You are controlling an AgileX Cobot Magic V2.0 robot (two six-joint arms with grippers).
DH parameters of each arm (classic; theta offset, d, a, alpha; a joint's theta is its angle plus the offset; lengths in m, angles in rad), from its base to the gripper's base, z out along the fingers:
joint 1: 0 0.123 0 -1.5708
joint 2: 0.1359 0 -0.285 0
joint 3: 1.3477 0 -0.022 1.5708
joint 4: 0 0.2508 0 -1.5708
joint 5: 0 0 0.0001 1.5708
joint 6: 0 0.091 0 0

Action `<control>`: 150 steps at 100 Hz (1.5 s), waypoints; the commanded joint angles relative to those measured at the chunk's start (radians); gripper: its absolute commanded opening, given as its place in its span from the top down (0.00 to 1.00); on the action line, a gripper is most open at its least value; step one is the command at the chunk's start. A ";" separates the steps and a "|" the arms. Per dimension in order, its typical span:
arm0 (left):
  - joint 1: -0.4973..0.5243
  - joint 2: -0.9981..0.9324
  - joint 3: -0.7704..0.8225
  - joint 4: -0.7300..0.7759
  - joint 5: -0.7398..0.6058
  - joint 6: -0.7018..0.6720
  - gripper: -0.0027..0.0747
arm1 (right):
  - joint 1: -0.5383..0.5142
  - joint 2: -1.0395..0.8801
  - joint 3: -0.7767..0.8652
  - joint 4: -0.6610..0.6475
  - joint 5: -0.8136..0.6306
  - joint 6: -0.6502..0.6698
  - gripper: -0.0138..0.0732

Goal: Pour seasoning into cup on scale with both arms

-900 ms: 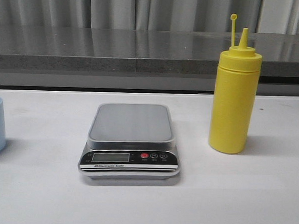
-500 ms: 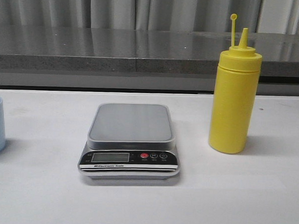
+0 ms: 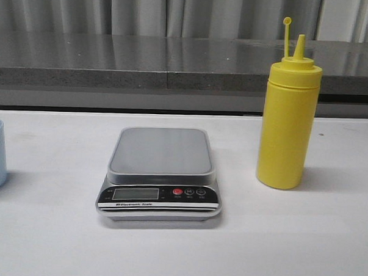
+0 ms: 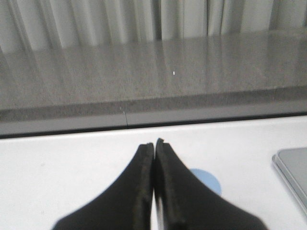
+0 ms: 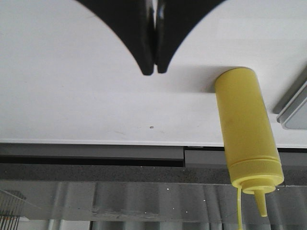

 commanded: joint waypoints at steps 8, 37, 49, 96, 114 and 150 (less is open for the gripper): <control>0.002 0.217 -0.198 -0.007 0.115 -0.012 0.99 | -0.007 -0.016 0.000 -0.004 -0.077 -0.007 0.98; 0.002 0.502 -0.342 -0.008 0.130 -0.012 0.99 | -0.007 -0.016 0.000 -0.004 -0.077 -0.007 0.98; 0.002 0.581 -0.346 -0.008 0.101 -0.012 0.99 | -0.007 -0.016 0.000 -0.004 -0.077 -0.007 0.98; -0.002 0.813 -0.346 -0.033 0.049 -0.012 0.50 | -0.007 -0.016 0.000 -0.004 -0.077 -0.007 0.98; -0.002 0.866 -0.346 -0.050 0.041 -0.012 0.34 | -0.007 -0.016 0.000 -0.004 -0.076 -0.007 0.98; -0.002 1.038 -0.404 -0.096 0.025 -0.012 0.34 | -0.007 -0.016 0.000 -0.004 -0.076 -0.007 0.98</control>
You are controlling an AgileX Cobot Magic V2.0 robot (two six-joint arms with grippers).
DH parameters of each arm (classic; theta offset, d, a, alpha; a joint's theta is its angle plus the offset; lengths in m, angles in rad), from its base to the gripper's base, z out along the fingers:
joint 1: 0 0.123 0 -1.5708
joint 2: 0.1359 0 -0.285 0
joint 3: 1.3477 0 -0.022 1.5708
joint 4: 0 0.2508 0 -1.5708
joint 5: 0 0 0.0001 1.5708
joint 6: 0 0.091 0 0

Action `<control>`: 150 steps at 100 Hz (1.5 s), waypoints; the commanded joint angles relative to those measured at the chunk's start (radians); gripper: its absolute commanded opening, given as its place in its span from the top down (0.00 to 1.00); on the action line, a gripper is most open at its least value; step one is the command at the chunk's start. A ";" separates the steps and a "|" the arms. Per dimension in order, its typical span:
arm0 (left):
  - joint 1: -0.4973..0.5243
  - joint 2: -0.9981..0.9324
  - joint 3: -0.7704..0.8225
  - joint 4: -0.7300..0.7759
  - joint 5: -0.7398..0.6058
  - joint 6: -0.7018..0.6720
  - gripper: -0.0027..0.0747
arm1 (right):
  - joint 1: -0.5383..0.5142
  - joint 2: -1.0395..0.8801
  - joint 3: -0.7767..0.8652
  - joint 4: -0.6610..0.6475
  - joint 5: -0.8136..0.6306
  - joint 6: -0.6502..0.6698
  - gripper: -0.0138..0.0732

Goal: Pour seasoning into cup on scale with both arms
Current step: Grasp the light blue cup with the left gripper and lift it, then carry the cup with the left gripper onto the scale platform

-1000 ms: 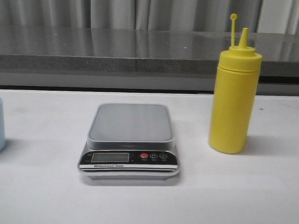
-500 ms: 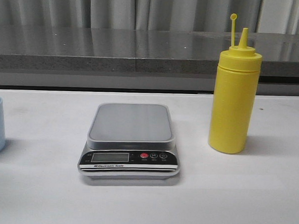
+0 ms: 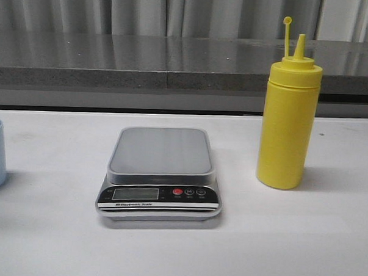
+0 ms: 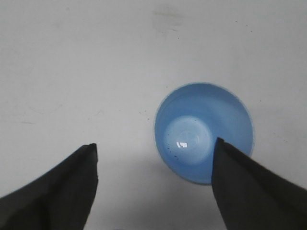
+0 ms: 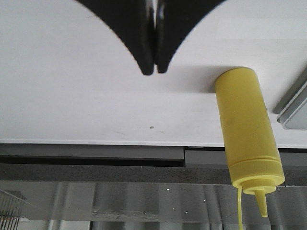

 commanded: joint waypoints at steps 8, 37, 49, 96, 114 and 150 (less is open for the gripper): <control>-0.002 0.049 -0.066 -0.014 -0.063 -0.012 0.34 | -0.007 -0.016 0.000 -0.004 -0.076 -0.007 0.98; -0.003 0.186 -0.115 -0.014 -0.063 -0.012 0.34 | -0.007 -0.016 0.000 -0.004 -0.076 -0.007 0.98; -0.003 0.230 -0.119 -0.019 -0.064 -0.012 0.34 | -0.007 -0.016 0.000 -0.004 -0.076 -0.007 0.98; -0.003 0.254 -0.123 -0.086 -0.056 -0.012 0.99 | -0.007 -0.016 0.000 -0.004 -0.076 -0.007 0.98; -0.009 0.254 -0.208 -0.101 0.087 -0.012 0.99 | -0.007 -0.016 0.000 -0.004 -0.076 -0.007 0.98; -0.243 0.242 -0.484 -0.101 0.228 -0.010 0.99 | -0.007 -0.016 0.000 -0.004 -0.076 -0.007 0.98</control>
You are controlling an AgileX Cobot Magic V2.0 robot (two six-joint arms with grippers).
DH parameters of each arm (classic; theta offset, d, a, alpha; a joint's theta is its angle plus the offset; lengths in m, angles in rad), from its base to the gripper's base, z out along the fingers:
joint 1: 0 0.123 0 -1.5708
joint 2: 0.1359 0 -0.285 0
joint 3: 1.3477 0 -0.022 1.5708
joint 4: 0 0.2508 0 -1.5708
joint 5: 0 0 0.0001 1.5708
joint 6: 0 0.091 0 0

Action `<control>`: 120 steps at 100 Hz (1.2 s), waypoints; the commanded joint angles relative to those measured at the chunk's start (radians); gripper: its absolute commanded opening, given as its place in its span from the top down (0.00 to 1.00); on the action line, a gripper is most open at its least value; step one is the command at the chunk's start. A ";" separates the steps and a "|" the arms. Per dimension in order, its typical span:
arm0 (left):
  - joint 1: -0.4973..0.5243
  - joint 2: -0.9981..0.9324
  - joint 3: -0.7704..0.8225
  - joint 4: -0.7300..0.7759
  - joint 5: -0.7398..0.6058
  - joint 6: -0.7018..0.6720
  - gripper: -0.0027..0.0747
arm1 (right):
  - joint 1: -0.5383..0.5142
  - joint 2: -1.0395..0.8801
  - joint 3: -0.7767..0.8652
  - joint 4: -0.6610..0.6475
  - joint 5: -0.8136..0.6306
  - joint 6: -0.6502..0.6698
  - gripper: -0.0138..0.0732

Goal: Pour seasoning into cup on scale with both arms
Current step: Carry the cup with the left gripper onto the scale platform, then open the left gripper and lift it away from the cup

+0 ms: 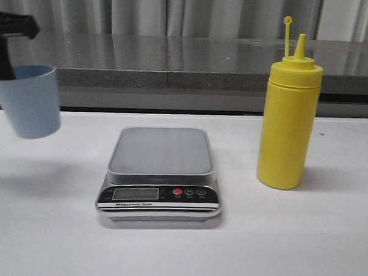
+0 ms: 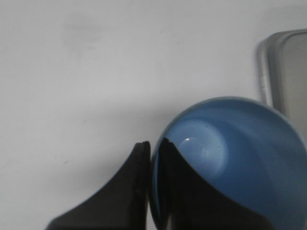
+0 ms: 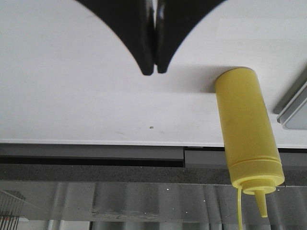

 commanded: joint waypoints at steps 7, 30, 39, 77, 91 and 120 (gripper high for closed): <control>-0.112 -0.025 -0.137 -0.019 -0.009 -0.010 0.99 | -0.007 -0.016 0.000 -0.004 -0.076 -0.007 0.98; -0.229 0.084 -0.281 -0.017 0.028 -0.010 0.99 | -0.007 -0.016 0.000 -0.004 -0.076 -0.007 0.98; -0.261 0.128 -0.315 -0.008 0.033 -0.006 0.99 | -0.007 -0.016 0.000 -0.004 -0.076 -0.007 0.98; -0.341 0.261 -0.362 0.035 0.041 -0.006 0.99 | -0.007 -0.016 0.000 -0.004 -0.076 -0.007 0.98; -0.341 0.266 -0.362 0.035 0.039 0.002 0.99 | -0.007 -0.016 0.000 -0.004 -0.076 -0.007 0.98; -0.341 0.266 -0.363 0.035 0.043 0.017 0.93 | -0.007 -0.016 0.000 -0.004 -0.076 -0.007 0.98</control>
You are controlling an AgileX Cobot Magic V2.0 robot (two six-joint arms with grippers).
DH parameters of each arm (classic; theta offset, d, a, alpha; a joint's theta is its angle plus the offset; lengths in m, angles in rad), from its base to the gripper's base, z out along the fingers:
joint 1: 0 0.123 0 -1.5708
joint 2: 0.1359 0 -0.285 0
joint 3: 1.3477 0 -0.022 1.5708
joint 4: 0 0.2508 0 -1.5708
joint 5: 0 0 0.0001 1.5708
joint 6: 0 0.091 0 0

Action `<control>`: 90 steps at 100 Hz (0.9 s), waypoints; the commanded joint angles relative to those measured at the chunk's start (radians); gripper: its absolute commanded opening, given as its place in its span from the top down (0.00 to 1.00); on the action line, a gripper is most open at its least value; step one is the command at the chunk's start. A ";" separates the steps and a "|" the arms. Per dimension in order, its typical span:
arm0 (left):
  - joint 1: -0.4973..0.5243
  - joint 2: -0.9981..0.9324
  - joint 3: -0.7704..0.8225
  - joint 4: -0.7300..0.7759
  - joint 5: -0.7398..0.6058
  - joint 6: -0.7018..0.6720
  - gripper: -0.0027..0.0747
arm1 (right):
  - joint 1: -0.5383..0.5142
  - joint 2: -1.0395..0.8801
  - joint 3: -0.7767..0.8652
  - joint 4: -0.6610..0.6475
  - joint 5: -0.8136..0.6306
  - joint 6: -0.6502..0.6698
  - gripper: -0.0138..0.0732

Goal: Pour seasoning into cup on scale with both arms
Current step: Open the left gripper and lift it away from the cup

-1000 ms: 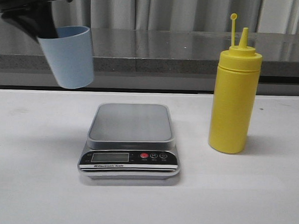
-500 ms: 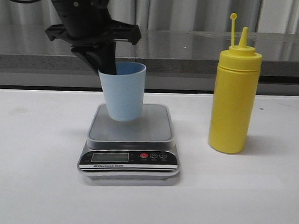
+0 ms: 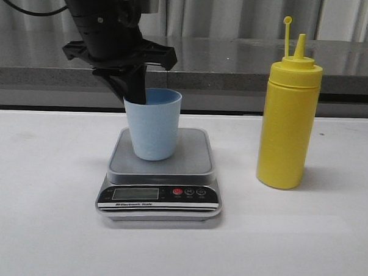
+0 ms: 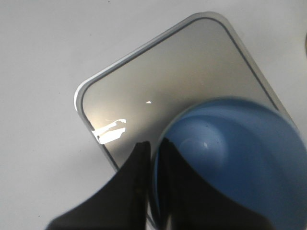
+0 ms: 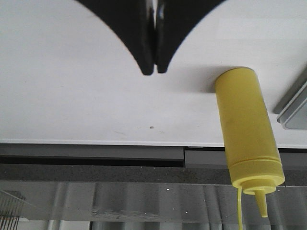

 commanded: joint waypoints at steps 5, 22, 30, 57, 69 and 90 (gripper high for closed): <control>-0.010 -0.046 -0.031 -0.006 -0.028 0.002 0.85 | -0.007 -0.016 0.000 -0.004 -0.076 -0.007 0.98; -0.010 -0.046 -0.031 -0.008 -0.028 0.002 0.38 | -0.007 -0.016 0.000 -0.004 -0.076 -0.007 0.98; -0.010 -0.049 -0.040 -0.008 -0.026 0.002 0.20 | -0.007 -0.016 0.000 -0.004 -0.076 -0.007 0.98; -0.008 -0.104 -0.078 -0.014 -0.017 0.000 0.12 | -0.007 -0.016 0.000 -0.004 -0.076 -0.007 0.98; 0.008 -0.141 -0.078 -0.006 0.003 0.000 0.12 | -0.007 -0.016 0.000 -0.004 -0.076 -0.007 0.98; 0.078 -0.233 -0.021 0.001 -0.030 0.000 0.16 | -0.007 -0.016 0.000 -0.004 -0.076 -0.007 0.98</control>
